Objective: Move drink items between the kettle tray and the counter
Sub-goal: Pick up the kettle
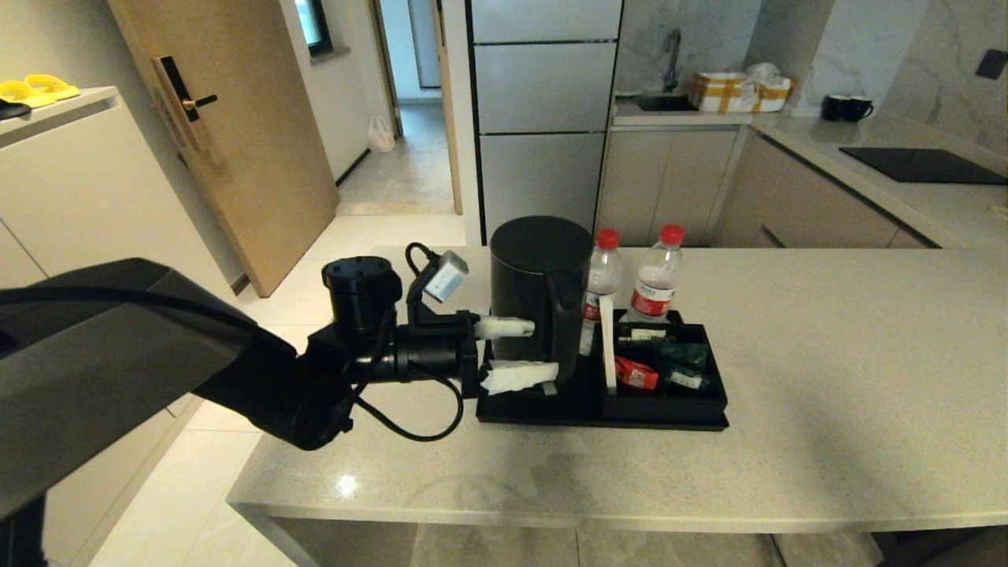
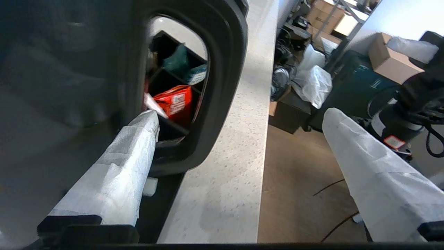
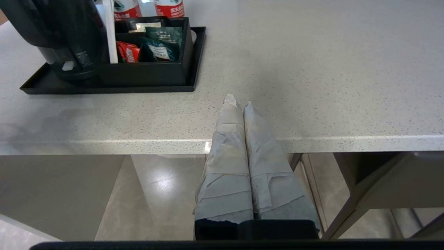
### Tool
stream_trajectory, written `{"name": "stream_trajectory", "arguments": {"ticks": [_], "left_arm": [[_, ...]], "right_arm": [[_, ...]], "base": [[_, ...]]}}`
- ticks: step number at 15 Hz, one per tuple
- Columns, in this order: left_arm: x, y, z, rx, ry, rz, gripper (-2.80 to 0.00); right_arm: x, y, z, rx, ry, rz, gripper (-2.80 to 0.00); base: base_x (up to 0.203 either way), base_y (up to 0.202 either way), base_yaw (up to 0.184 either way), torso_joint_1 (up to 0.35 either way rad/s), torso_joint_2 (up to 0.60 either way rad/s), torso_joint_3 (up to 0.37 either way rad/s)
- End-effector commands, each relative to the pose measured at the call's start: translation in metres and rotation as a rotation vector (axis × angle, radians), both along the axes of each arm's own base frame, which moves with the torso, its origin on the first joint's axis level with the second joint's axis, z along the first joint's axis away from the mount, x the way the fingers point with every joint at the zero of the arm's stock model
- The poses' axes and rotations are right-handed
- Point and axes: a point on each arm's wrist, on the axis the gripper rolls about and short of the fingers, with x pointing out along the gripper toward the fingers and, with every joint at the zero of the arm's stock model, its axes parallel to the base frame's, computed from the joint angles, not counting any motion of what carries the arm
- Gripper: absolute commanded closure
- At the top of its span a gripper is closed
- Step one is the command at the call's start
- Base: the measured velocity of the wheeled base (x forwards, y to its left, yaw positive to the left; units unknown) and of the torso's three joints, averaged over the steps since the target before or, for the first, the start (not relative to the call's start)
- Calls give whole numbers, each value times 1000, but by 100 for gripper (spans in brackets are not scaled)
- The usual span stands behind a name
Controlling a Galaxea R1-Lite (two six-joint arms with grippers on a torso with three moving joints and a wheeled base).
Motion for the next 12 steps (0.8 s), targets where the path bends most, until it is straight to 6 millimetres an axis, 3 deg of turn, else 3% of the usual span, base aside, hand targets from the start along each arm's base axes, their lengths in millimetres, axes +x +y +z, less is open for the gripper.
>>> {"name": "stream_trajectory", "arguments": {"ticks": [1,7,12], "left_arm": [[0,-10,-3,-1,0,-28,-280],[2,-23,3,-7,-12,-52,-280],[5,-33,-5,3,7,-55,-280]], "right_arm": [[0,0,0,0,0,0,0],[0,0,0,0,-2,0,0],[0,0,0,0,-2,0,0]], "base": [[0,0,0,0,0,0],[0,0,0,0,0,0],[0,0,0,0,0,0]]}}
